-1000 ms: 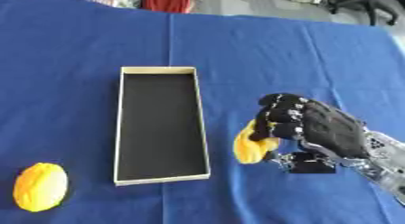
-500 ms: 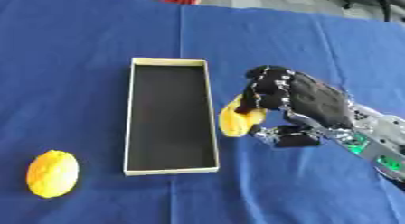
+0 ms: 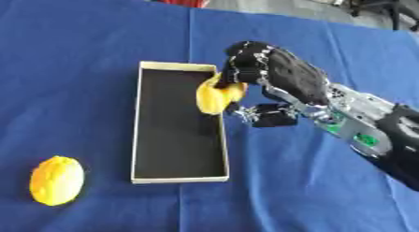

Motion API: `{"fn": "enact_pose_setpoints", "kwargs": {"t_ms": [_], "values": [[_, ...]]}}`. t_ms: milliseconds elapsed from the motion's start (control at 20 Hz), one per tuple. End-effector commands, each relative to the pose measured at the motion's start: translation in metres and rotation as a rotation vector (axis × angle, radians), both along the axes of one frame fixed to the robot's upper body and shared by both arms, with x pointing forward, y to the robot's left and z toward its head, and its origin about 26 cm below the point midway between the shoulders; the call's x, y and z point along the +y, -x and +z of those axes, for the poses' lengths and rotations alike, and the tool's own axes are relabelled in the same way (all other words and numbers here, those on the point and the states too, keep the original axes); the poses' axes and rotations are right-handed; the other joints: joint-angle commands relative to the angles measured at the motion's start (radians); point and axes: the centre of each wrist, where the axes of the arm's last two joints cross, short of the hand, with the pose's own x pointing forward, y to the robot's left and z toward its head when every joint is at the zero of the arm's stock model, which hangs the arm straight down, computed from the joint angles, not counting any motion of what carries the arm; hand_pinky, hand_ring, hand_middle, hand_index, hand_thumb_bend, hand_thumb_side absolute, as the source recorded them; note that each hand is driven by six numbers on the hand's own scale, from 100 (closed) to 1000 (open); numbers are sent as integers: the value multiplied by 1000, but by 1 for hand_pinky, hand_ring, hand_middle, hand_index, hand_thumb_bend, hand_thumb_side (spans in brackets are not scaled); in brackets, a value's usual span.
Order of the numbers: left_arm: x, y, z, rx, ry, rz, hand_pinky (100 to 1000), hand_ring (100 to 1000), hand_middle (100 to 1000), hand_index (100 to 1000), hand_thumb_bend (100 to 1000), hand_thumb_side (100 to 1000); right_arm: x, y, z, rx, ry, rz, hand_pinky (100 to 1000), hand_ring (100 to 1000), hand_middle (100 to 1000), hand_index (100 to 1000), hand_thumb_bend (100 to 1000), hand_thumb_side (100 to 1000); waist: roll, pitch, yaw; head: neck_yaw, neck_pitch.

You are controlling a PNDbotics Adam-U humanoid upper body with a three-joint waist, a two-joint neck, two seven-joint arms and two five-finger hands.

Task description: Pick up objects on the table and place them in the box.

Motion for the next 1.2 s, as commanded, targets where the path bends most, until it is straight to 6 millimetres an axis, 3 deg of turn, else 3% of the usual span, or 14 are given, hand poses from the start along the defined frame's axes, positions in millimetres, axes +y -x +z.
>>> {"fn": "enact_pose_setpoints", "kwargs": {"t_ms": [50, 400, 800, 1000, 1100, 1200], "values": [[-3, 2, 13, -55, -15, -21, 938, 743, 742, 855, 100, 566, 2, -2, 11, -5, 31, 3, 774, 625, 442, 580, 100, 100, 3, -14, 12, -19, -19], [-9, 2, 29, -170, -34, -44, 915, 748, 743, 860, 100, 567, 13, -4, -3, 50, 46, -1, 775, 645, 465, 616, 100, 100, -11, -6, 60, -38, -19], [-19, 1, 44, -275, -32, -85, 903, 751, 744, 866, 100, 570, 24, -11, 5, 61, 90, 16, 781, 648, 466, 616, 100, 100, -16, -7, 87, -82, -8], [-21, 0, 44, -282, -36, -92, 904, 750, 744, 866, 100, 570, 31, -10, -8, 112, 153, -21, 786, 698, 545, 686, 100, 100, -19, -5, 91, -88, -5], [-21, 0, 43, -276, -34, -90, 906, 750, 743, 865, 100, 570, 32, -10, -10, 119, 162, -41, 786, 783, 672, 768, 100, 100, -20, -5, 90, -87, -6], [-21, 0, 42, -271, -36, -90, 906, 749, 743, 865, 100, 570, 32, -10, -10, 125, 186, -51, 797, 869, 801, 866, 141, 274, -19, -6, 88, -84, -4]]}}
